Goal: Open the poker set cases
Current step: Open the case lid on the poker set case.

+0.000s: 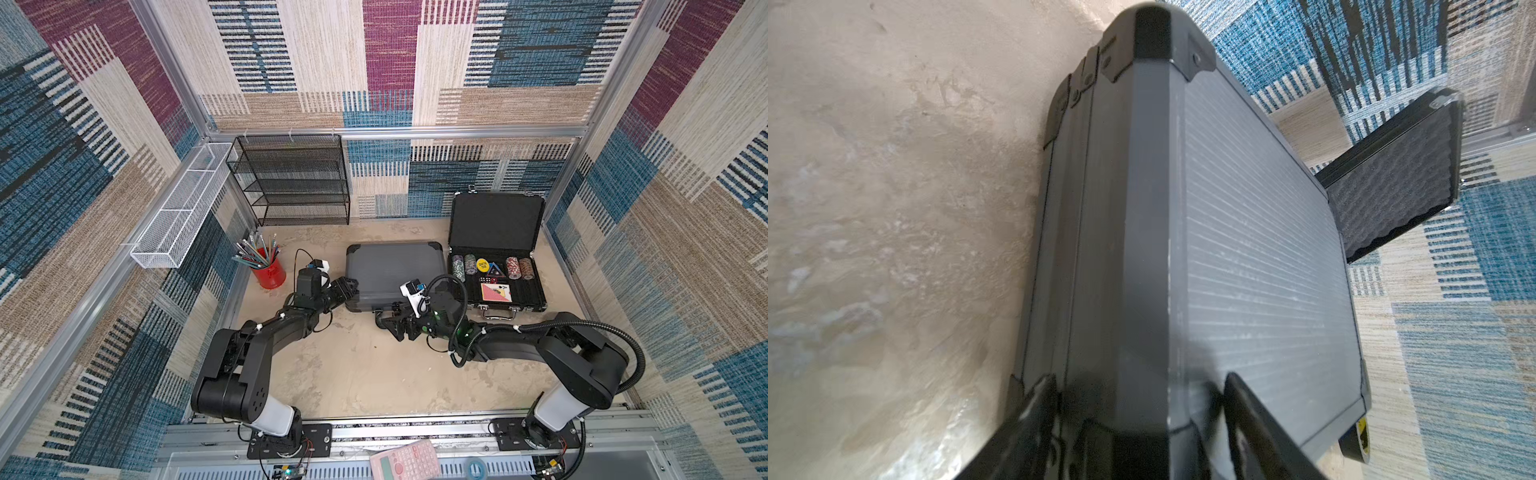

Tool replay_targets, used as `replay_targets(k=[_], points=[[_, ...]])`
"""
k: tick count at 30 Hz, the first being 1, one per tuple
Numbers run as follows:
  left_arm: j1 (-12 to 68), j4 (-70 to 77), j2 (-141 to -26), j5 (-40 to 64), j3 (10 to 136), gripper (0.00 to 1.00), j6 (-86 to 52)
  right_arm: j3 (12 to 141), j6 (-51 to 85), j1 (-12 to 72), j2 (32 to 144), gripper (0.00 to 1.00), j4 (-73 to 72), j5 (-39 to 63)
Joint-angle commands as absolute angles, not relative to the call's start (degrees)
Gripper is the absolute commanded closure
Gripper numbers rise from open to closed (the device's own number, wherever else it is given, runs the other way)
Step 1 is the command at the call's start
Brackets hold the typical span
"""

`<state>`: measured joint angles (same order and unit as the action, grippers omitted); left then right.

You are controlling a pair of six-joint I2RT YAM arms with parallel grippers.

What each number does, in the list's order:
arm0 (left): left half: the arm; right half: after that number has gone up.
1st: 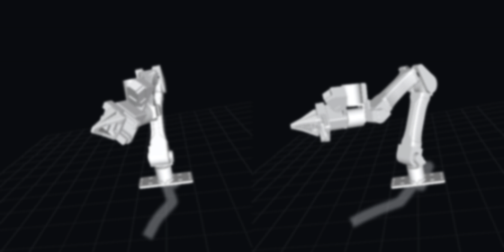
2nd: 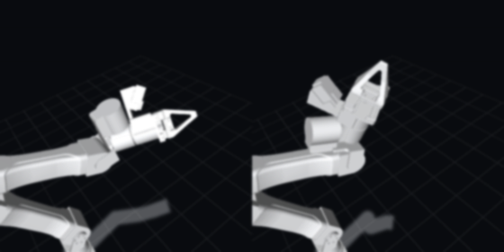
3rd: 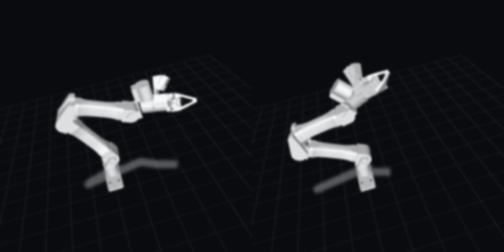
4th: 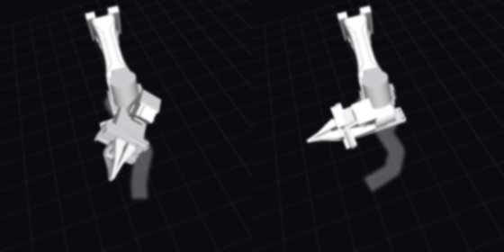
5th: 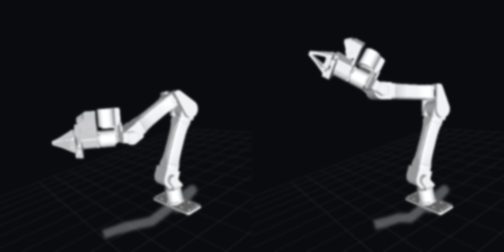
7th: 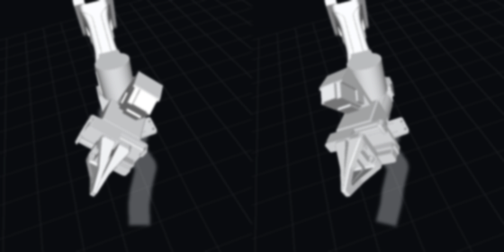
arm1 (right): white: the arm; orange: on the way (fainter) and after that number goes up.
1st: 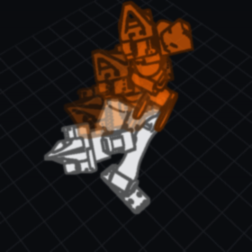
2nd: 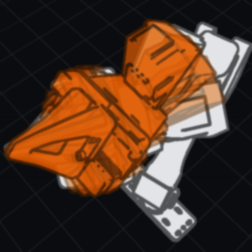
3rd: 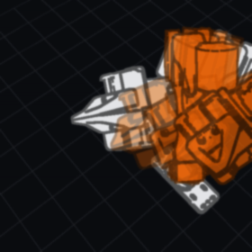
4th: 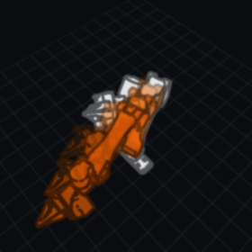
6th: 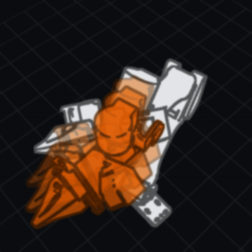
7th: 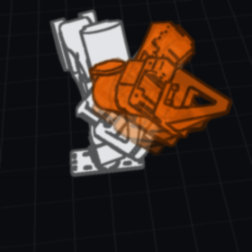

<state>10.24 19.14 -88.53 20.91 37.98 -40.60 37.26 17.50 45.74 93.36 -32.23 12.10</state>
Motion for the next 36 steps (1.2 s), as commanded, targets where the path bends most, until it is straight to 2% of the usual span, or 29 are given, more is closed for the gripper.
replay_targets(k=[1, 9, 22, 36], points=[[10.37, 5.09, -89.67, 19.09, 37.08, 0.37, -39.29, 36.93, 17.25, 45.79, 92.88, 0.02, -29.6, 7.46], [10.37, 6.08, -89.47, 19.33, 36.56, 0.37, -39.35, 36.78, 19.46, 45.79, 92.66, 0.01, -31.56, 2.46], [10.37, 7.99, -89.21, 20.82, 36.17, 0.37, -39.78, 36.34, 18.07, 44.38, 84.65, 0.01, -26.91, -10.37], [10.32, 9.98, -87.74, 21.1, 35.34, 0.36, -40.0, 35.07, 20.57, 36.17, 79.69, 0.01, -23.52, -11.32]])
